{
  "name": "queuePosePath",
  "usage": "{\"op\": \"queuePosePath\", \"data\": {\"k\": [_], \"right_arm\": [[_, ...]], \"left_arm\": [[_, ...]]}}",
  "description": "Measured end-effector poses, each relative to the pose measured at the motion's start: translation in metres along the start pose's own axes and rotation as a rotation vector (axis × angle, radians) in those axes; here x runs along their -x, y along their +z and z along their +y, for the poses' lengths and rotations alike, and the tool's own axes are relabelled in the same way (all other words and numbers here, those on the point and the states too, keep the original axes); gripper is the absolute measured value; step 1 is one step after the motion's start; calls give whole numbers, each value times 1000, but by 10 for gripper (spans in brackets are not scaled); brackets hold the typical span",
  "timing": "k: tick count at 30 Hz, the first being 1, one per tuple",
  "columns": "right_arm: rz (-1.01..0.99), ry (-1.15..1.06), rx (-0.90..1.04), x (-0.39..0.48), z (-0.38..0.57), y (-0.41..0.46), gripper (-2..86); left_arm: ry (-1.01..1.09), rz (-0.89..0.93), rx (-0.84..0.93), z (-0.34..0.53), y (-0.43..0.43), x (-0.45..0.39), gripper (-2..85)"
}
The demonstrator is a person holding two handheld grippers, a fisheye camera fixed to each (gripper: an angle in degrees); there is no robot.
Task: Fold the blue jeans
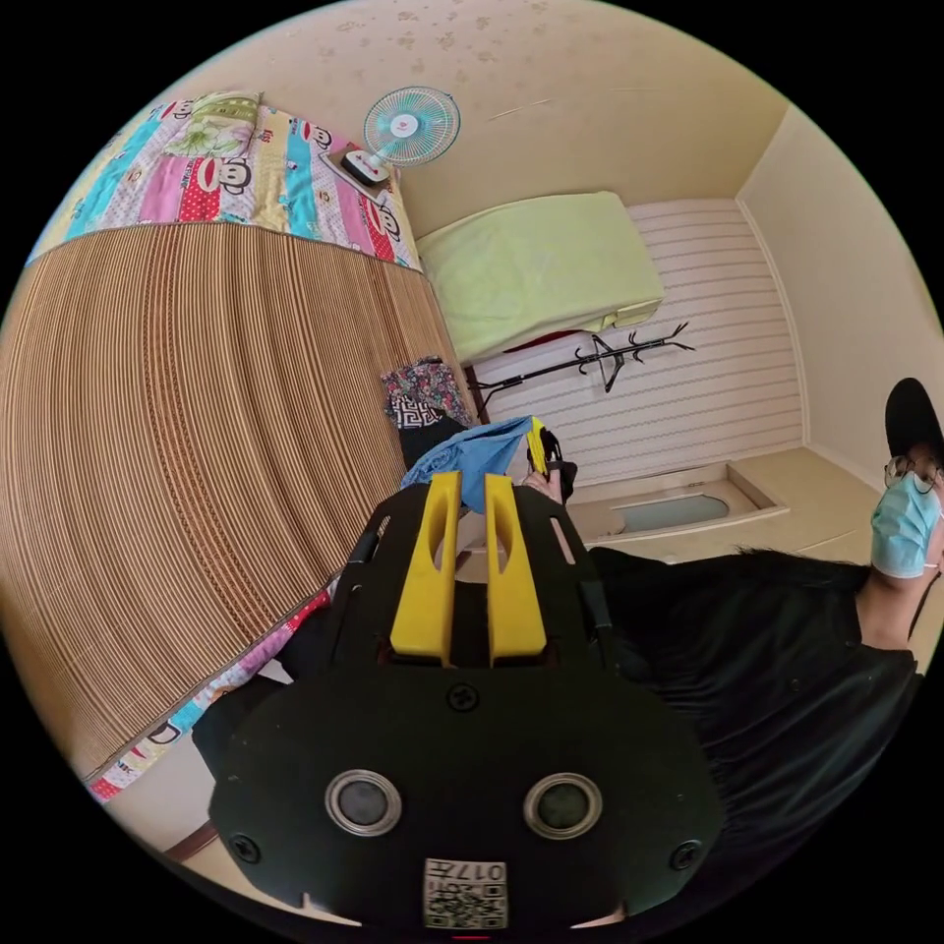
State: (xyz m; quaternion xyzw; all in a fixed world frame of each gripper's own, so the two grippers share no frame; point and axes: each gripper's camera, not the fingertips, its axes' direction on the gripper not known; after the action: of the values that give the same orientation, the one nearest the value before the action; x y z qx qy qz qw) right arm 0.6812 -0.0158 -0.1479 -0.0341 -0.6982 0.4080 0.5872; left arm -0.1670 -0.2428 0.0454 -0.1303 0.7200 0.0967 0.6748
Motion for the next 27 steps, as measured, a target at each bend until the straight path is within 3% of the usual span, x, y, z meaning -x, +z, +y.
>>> {"op": "queuePosePath", "data": {"k": [3, 8, 12, 18, 20, 23, 27], "right_arm": [[-62, -186, 111, 70, -12, 26, 7], [-494, -454, 73, 200, -12, 55, 7], [-664, -565, 101, 275, 2, 85, 8], [-865, -717, 258, 387, 70, 173, 8], [-965, -724, 330, 414, 96, 204, 8], [-1002, -698, 386, 423, 127, 226, 8], [-931, -709, 454, 419, 163, 239, 9]], "left_arm": [[13, 47, -24, -12, -21, -3, 52], [98, 67, -30, -24, -67, -23, 59], [56, 124, -76, -19, -103, -22, 85], [-115, 204, -253, 5, -176, 7, 132], [-113, 371, -418, 20, -211, 20, 135], [-196, 620, -597, 32, -244, 45, 135], [-300, 630, -506, 26, -256, 60, 129]]}}
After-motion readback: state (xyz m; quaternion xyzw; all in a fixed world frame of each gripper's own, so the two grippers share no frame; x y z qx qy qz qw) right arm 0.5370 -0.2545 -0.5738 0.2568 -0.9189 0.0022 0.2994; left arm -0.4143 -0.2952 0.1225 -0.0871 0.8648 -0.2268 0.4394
